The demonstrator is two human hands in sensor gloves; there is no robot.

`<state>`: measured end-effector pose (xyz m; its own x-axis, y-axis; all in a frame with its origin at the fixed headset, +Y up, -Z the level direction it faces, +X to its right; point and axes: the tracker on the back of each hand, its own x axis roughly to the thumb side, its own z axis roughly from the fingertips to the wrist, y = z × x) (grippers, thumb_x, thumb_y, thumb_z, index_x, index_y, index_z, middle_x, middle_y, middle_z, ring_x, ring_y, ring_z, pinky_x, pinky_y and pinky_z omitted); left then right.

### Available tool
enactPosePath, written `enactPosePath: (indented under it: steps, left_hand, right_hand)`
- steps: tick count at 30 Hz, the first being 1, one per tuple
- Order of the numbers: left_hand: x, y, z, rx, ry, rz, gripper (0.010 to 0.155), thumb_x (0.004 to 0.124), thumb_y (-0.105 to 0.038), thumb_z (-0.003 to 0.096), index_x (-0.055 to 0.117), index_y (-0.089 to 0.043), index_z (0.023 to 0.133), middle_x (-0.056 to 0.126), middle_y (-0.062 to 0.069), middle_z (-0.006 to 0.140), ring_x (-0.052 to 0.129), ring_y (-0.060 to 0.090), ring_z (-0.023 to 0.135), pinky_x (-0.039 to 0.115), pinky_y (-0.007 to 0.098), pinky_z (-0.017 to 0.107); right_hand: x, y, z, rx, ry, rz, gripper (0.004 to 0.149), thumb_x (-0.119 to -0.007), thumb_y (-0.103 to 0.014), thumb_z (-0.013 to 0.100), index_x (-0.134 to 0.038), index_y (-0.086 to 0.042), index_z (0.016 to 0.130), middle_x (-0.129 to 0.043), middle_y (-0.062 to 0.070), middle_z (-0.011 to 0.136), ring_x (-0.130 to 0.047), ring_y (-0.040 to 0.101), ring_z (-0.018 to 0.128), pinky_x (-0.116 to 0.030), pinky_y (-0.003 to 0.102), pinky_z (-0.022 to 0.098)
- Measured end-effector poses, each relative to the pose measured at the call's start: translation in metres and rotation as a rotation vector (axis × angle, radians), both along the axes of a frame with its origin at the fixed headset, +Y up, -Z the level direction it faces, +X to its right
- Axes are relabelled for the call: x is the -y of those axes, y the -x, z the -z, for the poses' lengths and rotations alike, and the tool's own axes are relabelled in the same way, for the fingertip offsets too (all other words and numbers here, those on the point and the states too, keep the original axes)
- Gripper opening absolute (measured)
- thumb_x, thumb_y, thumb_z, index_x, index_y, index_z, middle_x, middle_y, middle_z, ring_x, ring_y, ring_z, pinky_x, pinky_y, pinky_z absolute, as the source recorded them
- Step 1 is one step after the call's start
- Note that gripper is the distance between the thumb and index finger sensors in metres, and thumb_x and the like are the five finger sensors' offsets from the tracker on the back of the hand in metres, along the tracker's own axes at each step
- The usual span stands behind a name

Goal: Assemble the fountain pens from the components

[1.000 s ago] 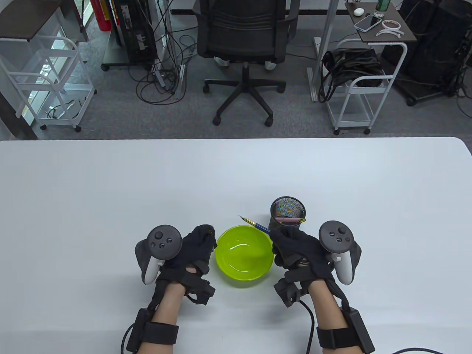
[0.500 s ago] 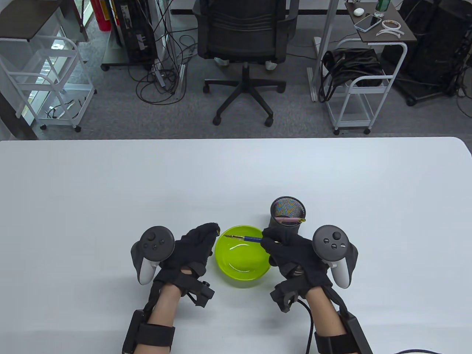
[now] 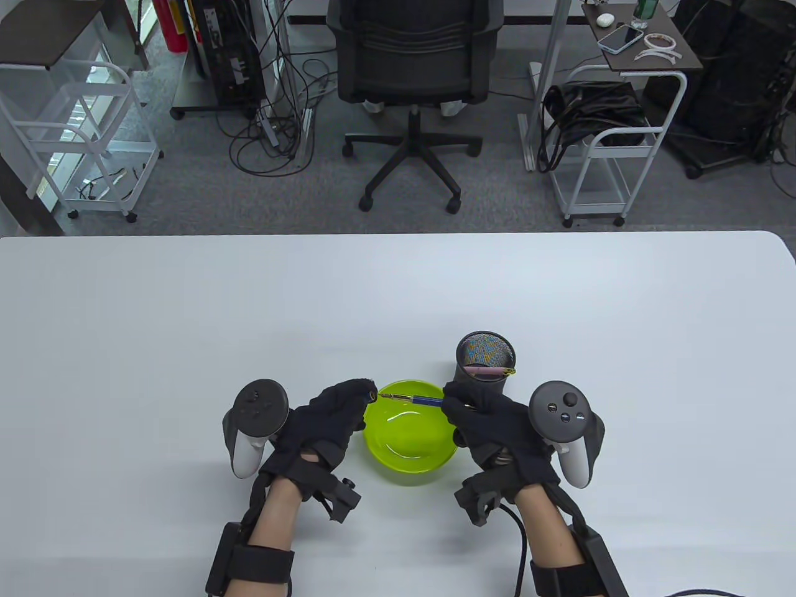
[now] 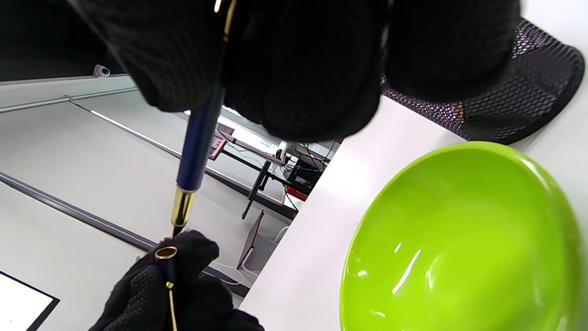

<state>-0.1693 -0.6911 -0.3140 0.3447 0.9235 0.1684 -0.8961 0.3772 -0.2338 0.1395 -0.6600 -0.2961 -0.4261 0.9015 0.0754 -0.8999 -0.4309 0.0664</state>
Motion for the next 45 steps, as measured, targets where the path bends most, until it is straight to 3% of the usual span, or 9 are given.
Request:
enactPosePath:
  steps: [22, 45]
  left_hand:
    - [0.004, -0.013, 0.0, 0.137, 0.033, 0.062, 0.046, 0.071, -0.04, 0.0534, 0.078, -0.022, 0.096, 0.081, 0.008, 0.077, 0.087, 0.029, 0.066, 0.071, 0.058, 0.054]
    - [0.005, -0.019, -0.001, 0.192, 0.04, 0.016, 0.048, 0.072, -0.042, 0.0536, 0.078, -0.016, 0.093, 0.089, 0.003, 0.063, 0.093, 0.024, 0.053, 0.077, 0.055, 0.047]
  right_hand:
    - [0.0, 0.007, 0.001, -0.083, 0.017, -0.065, 0.044, -0.089, -0.036, 0.042, -0.089, -0.02, 0.083, -0.094, 0.01, 0.065, -0.1, 0.021, 0.033, -0.088, 0.047, 0.028]
    - [0.001, 0.019, 0.0, -0.171, 0.024, -0.123, 0.046, -0.088, -0.031, 0.042, -0.086, -0.019, 0.086, -0.089, 0.012, 0.077, -0.099, 0.021, 0.038, -0.087, 0.048, 0.031]
